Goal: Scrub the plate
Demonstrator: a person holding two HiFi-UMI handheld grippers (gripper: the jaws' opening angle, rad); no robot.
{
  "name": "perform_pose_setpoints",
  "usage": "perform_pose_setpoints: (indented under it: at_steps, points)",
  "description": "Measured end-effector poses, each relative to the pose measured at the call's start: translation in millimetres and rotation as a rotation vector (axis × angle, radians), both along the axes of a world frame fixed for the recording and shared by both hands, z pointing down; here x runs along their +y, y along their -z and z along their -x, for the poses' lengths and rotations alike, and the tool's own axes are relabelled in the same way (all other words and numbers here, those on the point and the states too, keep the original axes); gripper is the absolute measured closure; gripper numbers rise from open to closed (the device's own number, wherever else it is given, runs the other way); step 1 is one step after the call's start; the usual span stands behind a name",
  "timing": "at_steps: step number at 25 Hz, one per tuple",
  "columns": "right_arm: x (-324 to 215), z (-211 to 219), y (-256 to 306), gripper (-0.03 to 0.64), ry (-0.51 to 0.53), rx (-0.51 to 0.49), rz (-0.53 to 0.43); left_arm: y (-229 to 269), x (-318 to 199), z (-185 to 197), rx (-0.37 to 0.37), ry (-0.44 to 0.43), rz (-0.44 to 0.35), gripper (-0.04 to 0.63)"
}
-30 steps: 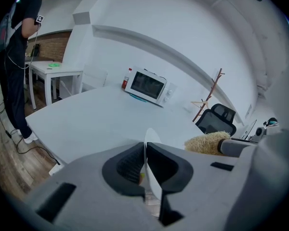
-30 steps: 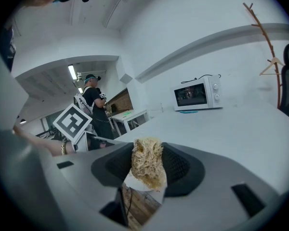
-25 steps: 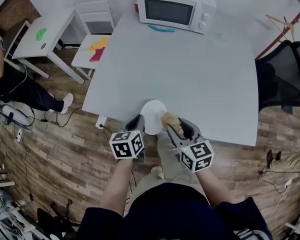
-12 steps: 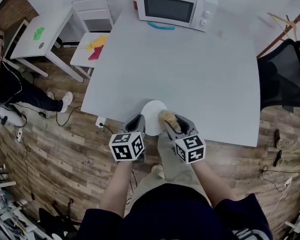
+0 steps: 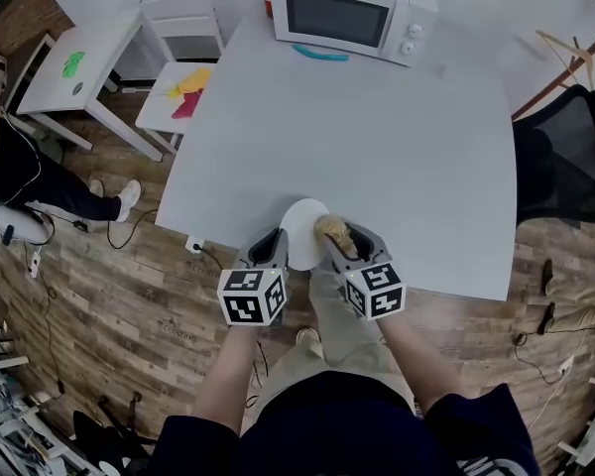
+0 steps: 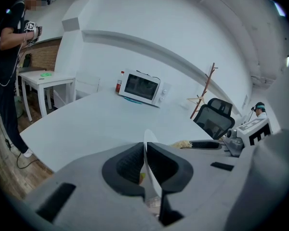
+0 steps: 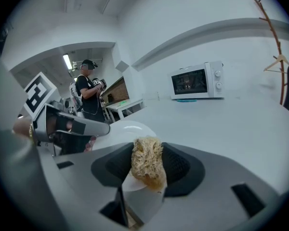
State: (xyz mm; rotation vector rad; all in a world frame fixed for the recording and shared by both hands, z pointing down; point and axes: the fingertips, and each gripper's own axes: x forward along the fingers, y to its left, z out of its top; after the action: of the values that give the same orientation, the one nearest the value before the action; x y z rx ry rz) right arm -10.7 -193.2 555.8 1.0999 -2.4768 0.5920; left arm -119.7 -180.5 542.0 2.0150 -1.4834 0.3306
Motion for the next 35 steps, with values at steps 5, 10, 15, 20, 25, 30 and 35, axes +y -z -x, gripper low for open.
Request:
perform_pose_setpoints:
  at_steps: [5,10,15,20,25,30,35]
  points:
    - [-19,4,5,0.436,0.011,0.007,-0.027,0,-8,1,-0.026,-0.022,-0.004,0.561]
    - [-31,14,19,0.436,0.012,-0.021,-0.048,-1,-11,-1,-0.025,-0.015,-0.004,0.561]
    - [-27,34,35,0.436,0.055,-0.069,-0.059,-3,-17,0,-0.019,0.004,0.007,0.561]
    - [-12,50,43,0.436,0.118,-0.107,-0.064,-6,-20,4,-0.021,0.017,0.011,0.561]
    - [8,55,40,0.436,0.150,-0.122,-0.045,-7,-21,6,-0.023,0.031,0.013,0.561]
    - [31,52,27,0.436,0.162,-0.116,-0.011,-10,-21,7,-0.032,0.045,0.019,0.560]
    - [43,40,13,0.436,0.173,-0.071,0.004,-11,-20,10,-0.030,0.055,0.019,0.560]
